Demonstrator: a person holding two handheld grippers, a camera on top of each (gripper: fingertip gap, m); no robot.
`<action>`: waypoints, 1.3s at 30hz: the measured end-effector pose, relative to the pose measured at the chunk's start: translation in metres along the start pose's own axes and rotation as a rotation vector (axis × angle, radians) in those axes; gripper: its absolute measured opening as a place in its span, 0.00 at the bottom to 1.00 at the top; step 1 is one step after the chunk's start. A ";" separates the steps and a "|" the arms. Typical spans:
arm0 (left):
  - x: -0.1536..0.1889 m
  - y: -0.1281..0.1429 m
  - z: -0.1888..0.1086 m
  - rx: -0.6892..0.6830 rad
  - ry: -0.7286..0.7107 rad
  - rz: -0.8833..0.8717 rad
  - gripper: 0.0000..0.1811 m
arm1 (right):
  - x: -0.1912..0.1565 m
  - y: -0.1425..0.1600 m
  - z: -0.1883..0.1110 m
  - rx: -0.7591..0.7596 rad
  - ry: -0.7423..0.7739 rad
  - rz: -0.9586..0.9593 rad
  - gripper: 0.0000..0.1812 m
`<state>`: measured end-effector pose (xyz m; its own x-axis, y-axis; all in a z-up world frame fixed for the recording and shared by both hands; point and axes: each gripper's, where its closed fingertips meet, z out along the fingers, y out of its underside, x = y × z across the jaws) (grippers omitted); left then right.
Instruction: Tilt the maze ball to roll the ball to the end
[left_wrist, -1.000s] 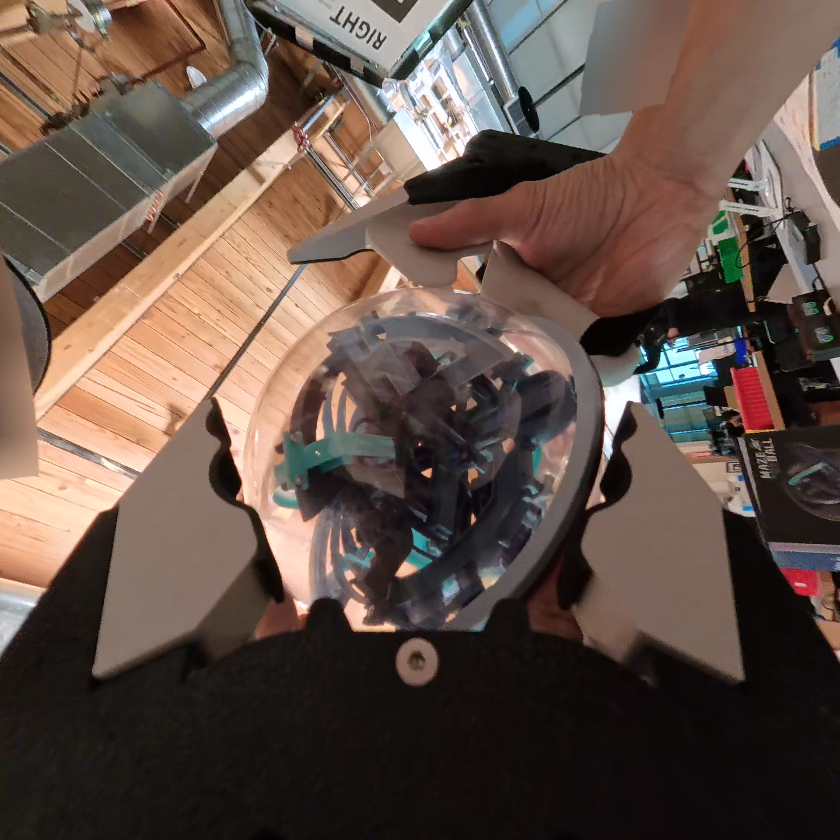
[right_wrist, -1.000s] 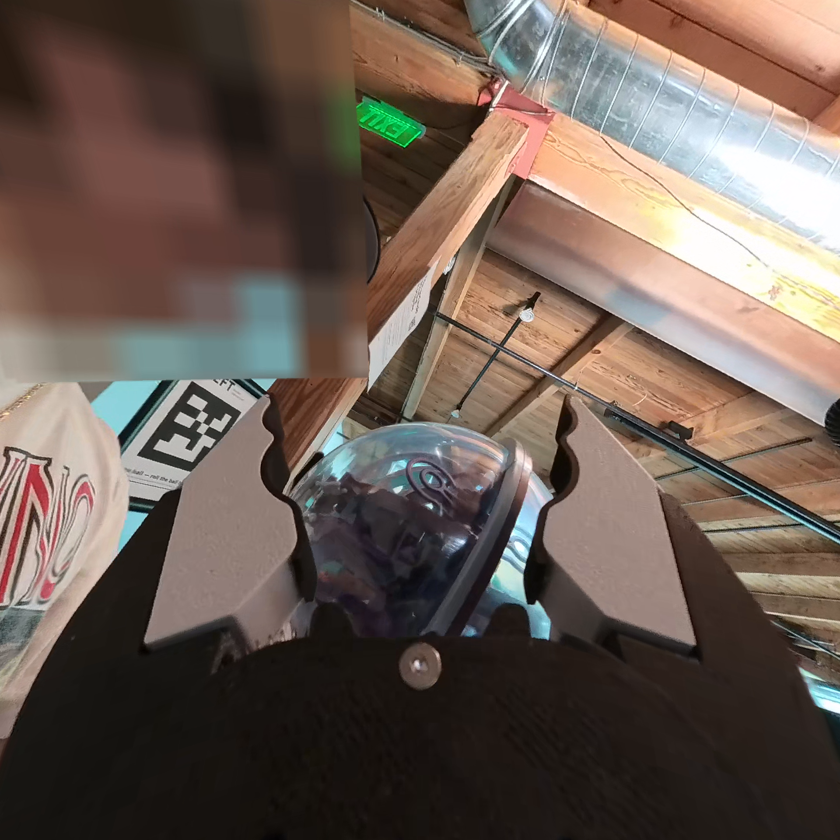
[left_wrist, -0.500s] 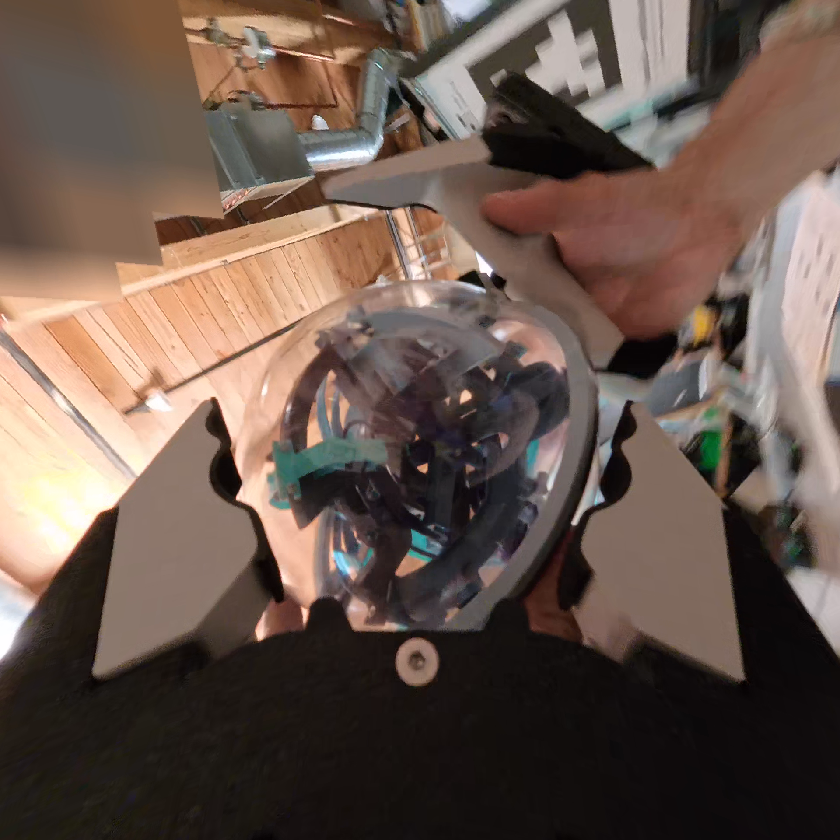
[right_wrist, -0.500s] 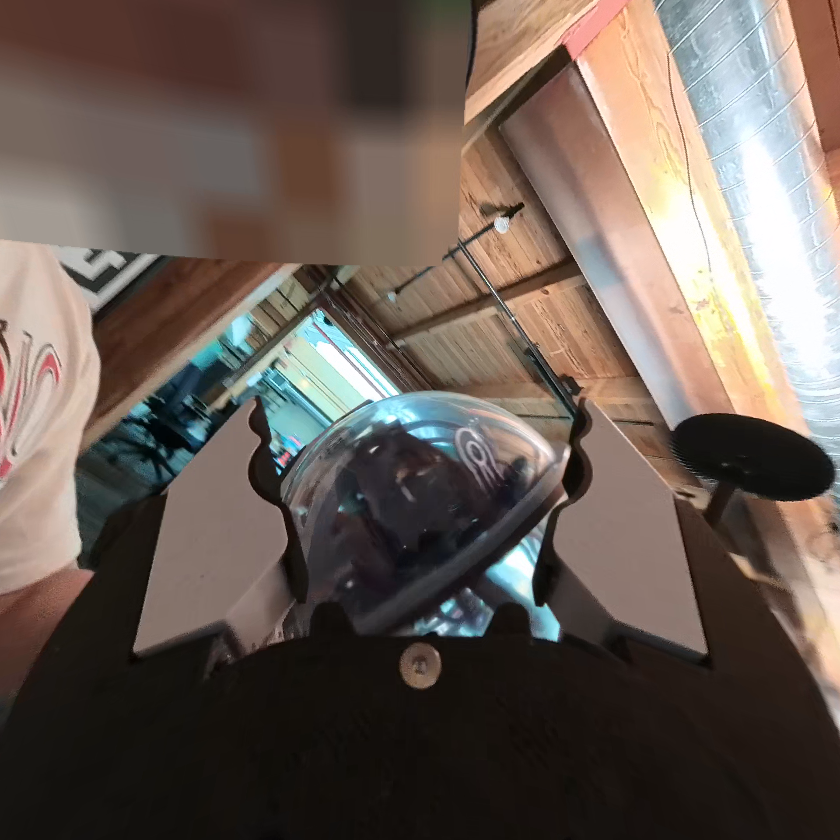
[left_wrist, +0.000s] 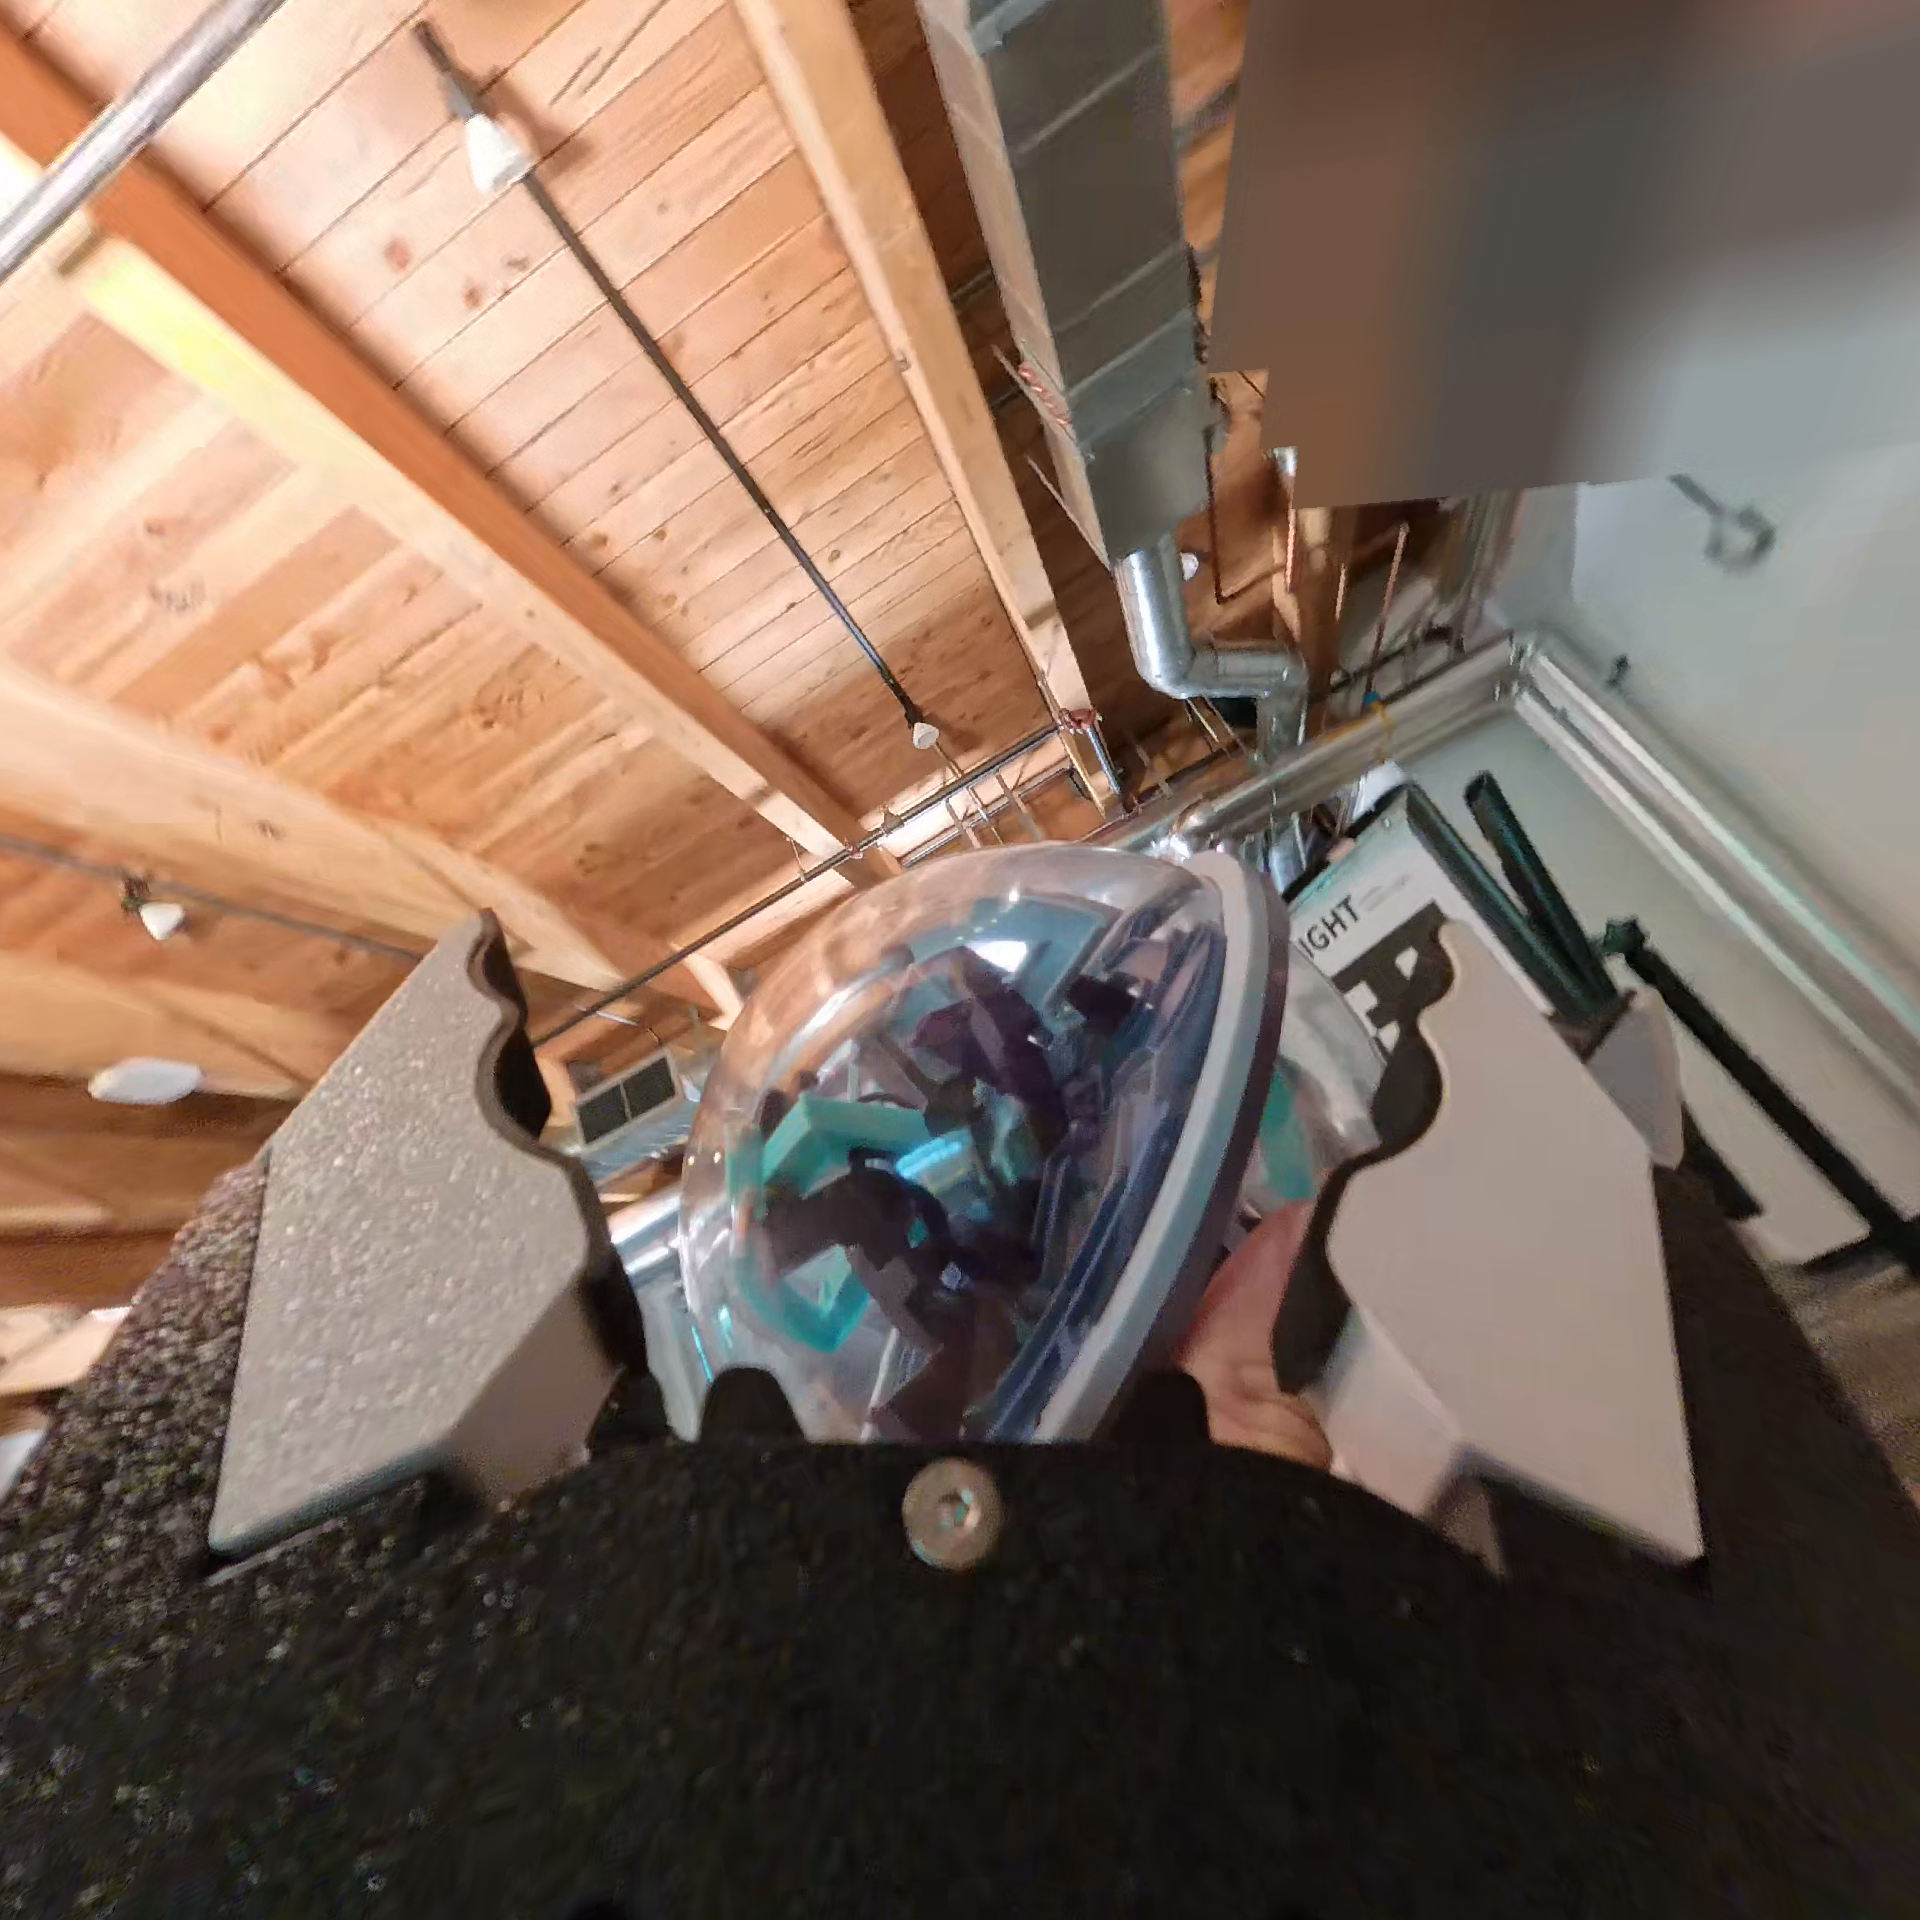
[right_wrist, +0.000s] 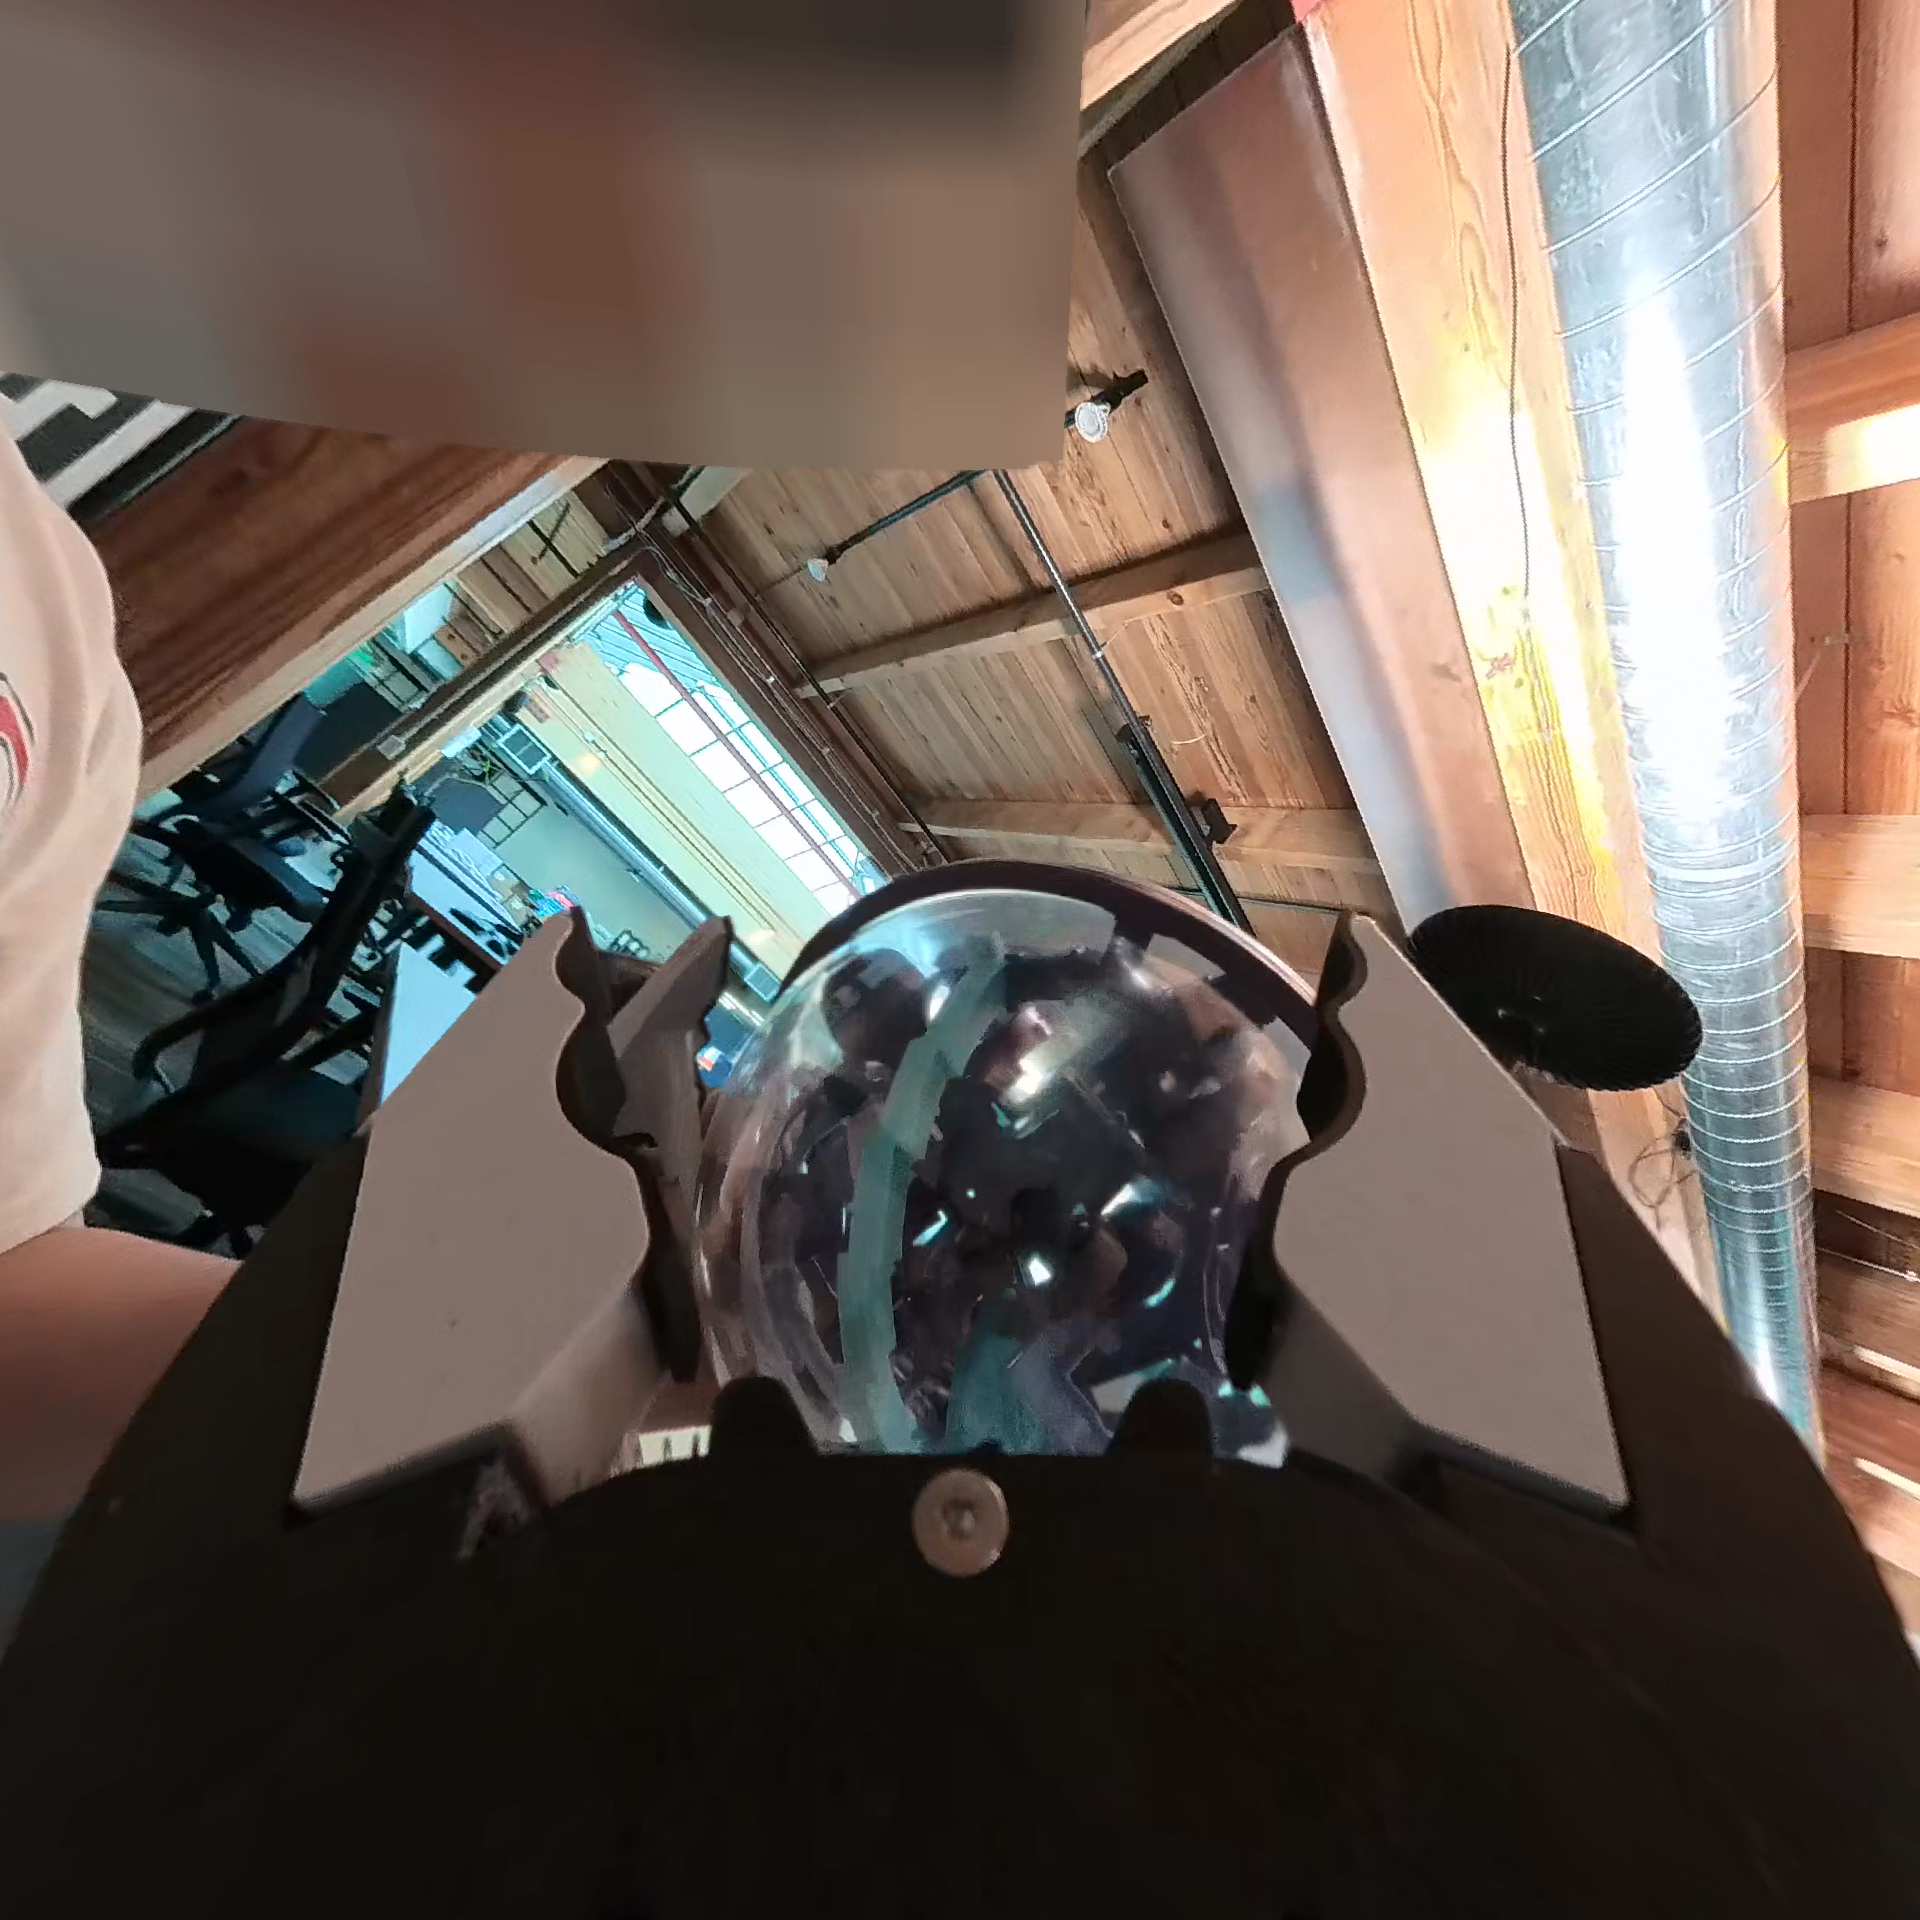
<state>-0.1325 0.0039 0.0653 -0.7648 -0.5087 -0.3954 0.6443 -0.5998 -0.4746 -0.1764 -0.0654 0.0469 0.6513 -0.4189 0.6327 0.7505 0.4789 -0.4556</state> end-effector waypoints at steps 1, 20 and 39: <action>-0.006 0.000 -0.002 0.008 -0.018 -0.043 0.87 | -0.001 0.001 0.000 0.004 -0.003 0.008 0.73; -0.049 0.032 -0.030 -0.061 -0.171 -0.747 0.86 | -0.009 0.036 0.024 -0.058 -0.001 -0.117 0.75; -0.074 0.020 -0.060 -0.016 -0.319 -0.913 0.86 | -0.027 0.045 0.050 -0.041 -0.041 -0.101 0.72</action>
<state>-0.0631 0.0668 0.0380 -0.9320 0.0037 0.3623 -0.1995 -0.8400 -0.5045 -0.1657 0.0060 0.0409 0.5680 -0.4309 0.7012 0.8163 0.4035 -0.4133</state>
